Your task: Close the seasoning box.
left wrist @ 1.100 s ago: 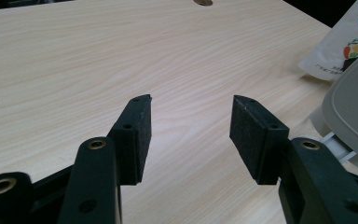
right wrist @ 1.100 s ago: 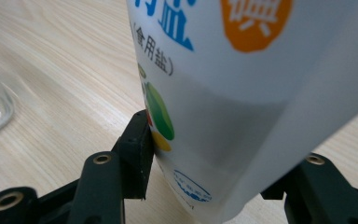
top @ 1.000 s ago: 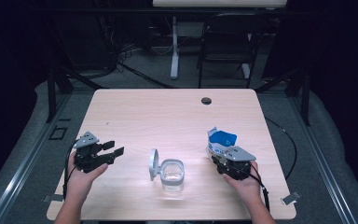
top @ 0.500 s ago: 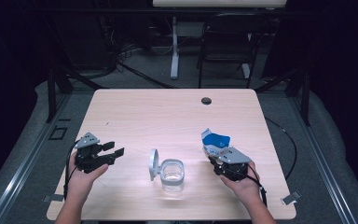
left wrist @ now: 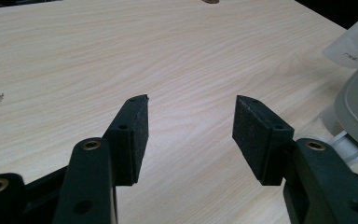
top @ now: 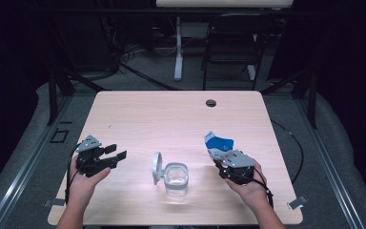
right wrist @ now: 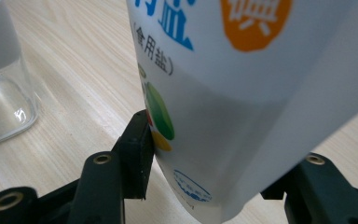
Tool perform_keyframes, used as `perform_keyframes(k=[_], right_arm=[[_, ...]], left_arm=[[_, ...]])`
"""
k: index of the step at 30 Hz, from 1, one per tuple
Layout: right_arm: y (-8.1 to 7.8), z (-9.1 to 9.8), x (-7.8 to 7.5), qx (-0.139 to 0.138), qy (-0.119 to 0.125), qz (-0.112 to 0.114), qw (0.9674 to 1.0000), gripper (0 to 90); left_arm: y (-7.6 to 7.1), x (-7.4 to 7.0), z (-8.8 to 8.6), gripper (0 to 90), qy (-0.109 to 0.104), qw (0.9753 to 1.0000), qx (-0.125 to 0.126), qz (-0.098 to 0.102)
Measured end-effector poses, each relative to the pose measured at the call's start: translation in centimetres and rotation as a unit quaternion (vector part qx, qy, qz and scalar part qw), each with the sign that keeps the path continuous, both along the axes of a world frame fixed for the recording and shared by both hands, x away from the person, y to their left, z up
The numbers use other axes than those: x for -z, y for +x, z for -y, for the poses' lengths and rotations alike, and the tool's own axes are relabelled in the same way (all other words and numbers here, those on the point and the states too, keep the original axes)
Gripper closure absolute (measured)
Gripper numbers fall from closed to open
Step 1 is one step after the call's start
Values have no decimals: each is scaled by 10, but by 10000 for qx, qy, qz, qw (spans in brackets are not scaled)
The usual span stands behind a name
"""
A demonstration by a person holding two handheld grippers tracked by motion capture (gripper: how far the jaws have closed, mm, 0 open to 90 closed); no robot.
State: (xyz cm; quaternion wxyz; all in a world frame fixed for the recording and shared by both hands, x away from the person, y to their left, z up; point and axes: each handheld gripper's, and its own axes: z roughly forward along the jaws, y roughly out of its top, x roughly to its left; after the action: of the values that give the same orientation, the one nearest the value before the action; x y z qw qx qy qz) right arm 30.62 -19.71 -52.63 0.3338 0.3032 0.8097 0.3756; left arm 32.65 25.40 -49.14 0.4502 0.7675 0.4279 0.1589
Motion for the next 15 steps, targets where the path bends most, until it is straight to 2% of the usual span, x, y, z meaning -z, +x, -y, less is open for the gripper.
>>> perform_keyframes(k=[6, 15], right_arm=[[-1, 1, -5, -28, -110, 73, 9999, 477], [-4, -3, -9, -119, -482, 230, 9985, 476]], left_arm=[[0, 0, 0, 461, -30, 10000, -10, 17], [0, 0, -1, 461, -26, 10000, 3, -19]])
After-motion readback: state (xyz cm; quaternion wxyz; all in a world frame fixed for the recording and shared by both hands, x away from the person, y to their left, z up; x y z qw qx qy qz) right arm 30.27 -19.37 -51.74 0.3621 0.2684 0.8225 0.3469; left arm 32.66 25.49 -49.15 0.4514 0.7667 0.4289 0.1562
